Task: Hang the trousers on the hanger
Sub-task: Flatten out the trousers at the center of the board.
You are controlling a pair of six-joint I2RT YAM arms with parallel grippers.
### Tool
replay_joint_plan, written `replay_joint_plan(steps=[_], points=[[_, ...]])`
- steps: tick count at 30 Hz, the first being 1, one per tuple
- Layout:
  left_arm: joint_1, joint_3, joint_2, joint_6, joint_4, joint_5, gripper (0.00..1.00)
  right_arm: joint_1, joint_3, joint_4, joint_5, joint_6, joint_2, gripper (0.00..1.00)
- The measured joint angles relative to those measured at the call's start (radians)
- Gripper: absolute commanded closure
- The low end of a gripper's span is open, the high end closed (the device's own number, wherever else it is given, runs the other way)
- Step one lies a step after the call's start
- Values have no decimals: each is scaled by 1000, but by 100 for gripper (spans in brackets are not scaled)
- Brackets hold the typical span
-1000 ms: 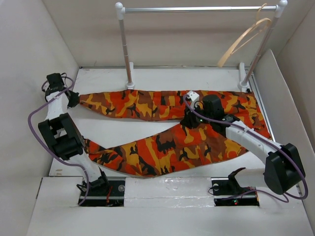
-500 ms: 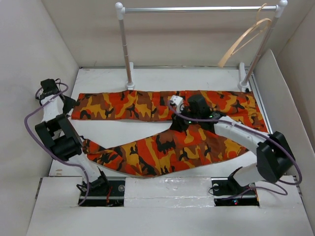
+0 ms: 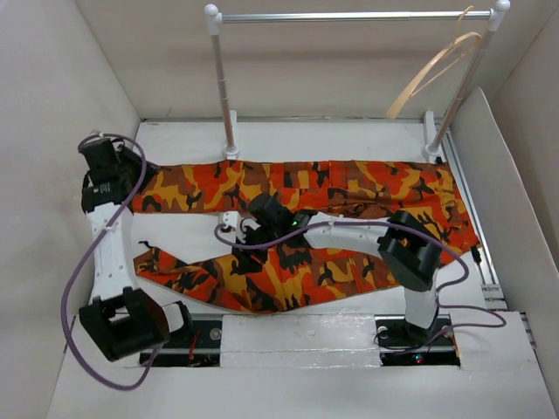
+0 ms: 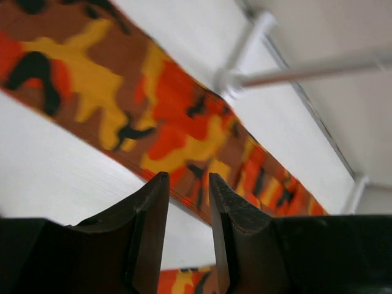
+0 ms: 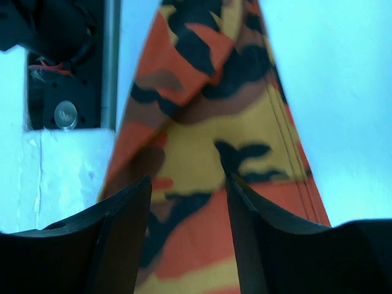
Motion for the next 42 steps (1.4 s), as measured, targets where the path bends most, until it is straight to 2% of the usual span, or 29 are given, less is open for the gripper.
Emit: replay_joint_plan(steps=[5,12,13,14,15,17,22,23,25,26,27,30,32,33,34,35,36,37,39,40,41,42], points=[[-140,3,-114,0,3,42,72,61,111,92,-40,82,168,40],[-222,27,-177,16,-24,16,72,106,230,175,-62,224,356,41],[-222,27,-180,17,-24,16,72,108,246,188,-68,241,371,43],[-222,30,-181,17,-26,16,72,112,263,197,-68,259,384,55],[-222,36,-180,17,-30,18,72,115,276,208,-65,276,395,85],[-222,54,-178,17,-32,25,72,121,289,227,-62,309,412,100],[-222,114,-168,15,-40,19,72,158,291,232,-74,332,412,100],[-222,126,-166,15,-46,12,72,173,292,225,-85,322,409,96],[-222,148,-162,16,-55,-14,72,209,299,173,-110,270,394,77],[-222,157,-162,16,-59,-29,71,231,308,131,-123,236,386,52],[-216,165,-163,17,-65,-41,71,254,324,77,-130,196,381,42],[-191,180,-170,23,-90,-96,70,308,341,-33,-131,76,353,25],[-180,183,-175,31,-109,-149,69,318,295,-66,-125,27,299,24],[-178,183,-178,34,-118,-173,69,309,253,-64,-124,19,258,29],[-177,183,-179,37,-126,-191,69,291,199,-60,-124,13,209,59],[-177,183,-180,39,-138,-211,69,259,154,-64,-126,10,158,60],[-177,180,-183,42,-142,-220,69,220,121,-50,-126,5,119,69],[-177,170,-187,42,-140,-225,69,175,96,-35,-122,5,86,74],[-177,139,-203,41,-142,-224,69,83,87,-37,-96,-24,54,68],[-176,118,-212,41,-140,-219,69,41,100,-42,-67,-42,58,61],[-176,96,-221,40,-142,-211,69,8,119,-50,-40,-64,73,45],[-176,78,-227,40,-146,-204,69,-16,143,-63,-17,-84,96,39]])
